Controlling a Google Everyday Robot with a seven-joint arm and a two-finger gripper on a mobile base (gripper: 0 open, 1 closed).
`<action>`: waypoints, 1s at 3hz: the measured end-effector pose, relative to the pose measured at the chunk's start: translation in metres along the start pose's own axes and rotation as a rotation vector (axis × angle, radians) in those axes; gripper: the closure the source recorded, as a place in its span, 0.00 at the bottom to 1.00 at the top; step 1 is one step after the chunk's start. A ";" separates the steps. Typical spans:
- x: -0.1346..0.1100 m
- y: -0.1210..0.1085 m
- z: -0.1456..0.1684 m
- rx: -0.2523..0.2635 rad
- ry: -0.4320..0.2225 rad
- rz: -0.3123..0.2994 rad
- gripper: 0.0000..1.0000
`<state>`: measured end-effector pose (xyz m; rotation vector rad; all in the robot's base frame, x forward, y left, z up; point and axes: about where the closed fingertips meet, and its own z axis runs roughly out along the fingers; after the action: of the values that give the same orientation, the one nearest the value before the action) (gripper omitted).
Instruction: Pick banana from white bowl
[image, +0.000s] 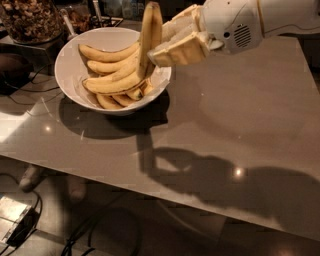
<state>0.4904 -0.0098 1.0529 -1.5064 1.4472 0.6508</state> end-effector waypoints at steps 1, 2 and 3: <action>-0.013 0.011 -0.019 0.048 -0.028 -0.019 1.00; -0.017 0.020 -0.037 0.096 -0.049 -0.030 1.00; -0.017 0.030 -0.061 0.174 -0.063 -0.026 1.00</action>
Offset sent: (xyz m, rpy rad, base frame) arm -0.0433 -0.0448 0.0348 0.0927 -0.1137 -0.1098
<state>0.4453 -0.0517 1.0863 -1.3564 1.3973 0.5377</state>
